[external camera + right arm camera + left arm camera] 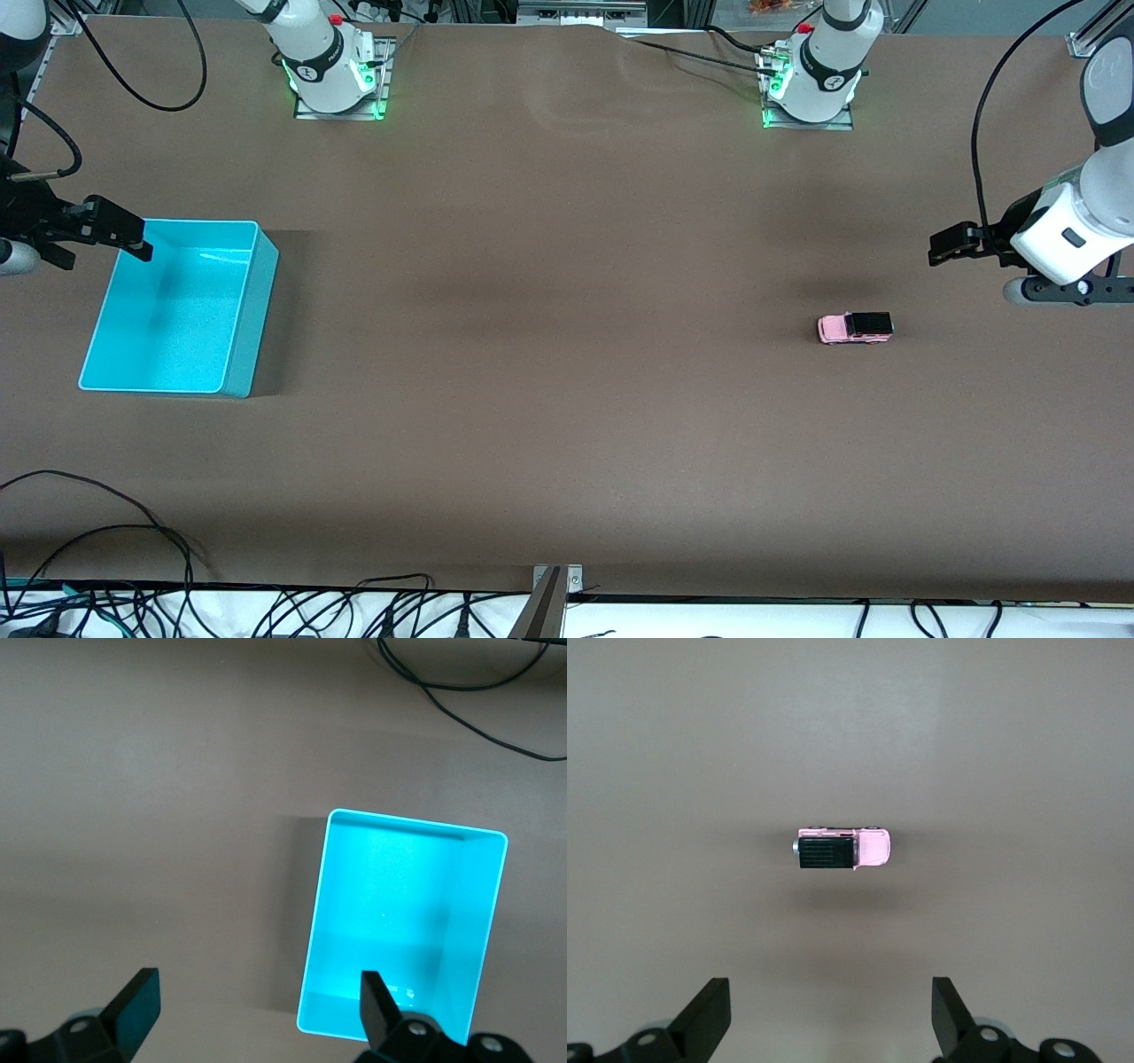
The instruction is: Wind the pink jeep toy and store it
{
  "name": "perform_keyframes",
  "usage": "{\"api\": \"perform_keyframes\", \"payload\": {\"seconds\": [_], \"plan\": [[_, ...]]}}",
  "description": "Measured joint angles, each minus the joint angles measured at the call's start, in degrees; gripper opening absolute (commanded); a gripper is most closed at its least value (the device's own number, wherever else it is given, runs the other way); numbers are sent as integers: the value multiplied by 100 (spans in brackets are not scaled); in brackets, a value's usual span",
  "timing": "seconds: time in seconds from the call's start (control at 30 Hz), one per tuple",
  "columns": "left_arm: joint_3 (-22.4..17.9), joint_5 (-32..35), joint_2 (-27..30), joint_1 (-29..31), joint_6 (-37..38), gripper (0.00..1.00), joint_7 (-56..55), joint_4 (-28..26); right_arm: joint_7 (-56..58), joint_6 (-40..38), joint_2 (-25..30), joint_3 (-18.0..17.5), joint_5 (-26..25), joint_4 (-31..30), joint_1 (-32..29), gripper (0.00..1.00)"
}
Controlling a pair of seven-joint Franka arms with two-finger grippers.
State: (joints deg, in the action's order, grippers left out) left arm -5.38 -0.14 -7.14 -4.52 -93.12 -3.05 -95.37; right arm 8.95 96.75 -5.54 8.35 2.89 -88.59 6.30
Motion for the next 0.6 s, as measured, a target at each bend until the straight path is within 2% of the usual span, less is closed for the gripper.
{"api": "perform_keyframes", "payload": {"seconds": [0.6], "plan": [[0, 0, -543, 0, -197, 100, -2633, -16, 1, 0, 0, -3, 0, 0, 4, 100]]}}
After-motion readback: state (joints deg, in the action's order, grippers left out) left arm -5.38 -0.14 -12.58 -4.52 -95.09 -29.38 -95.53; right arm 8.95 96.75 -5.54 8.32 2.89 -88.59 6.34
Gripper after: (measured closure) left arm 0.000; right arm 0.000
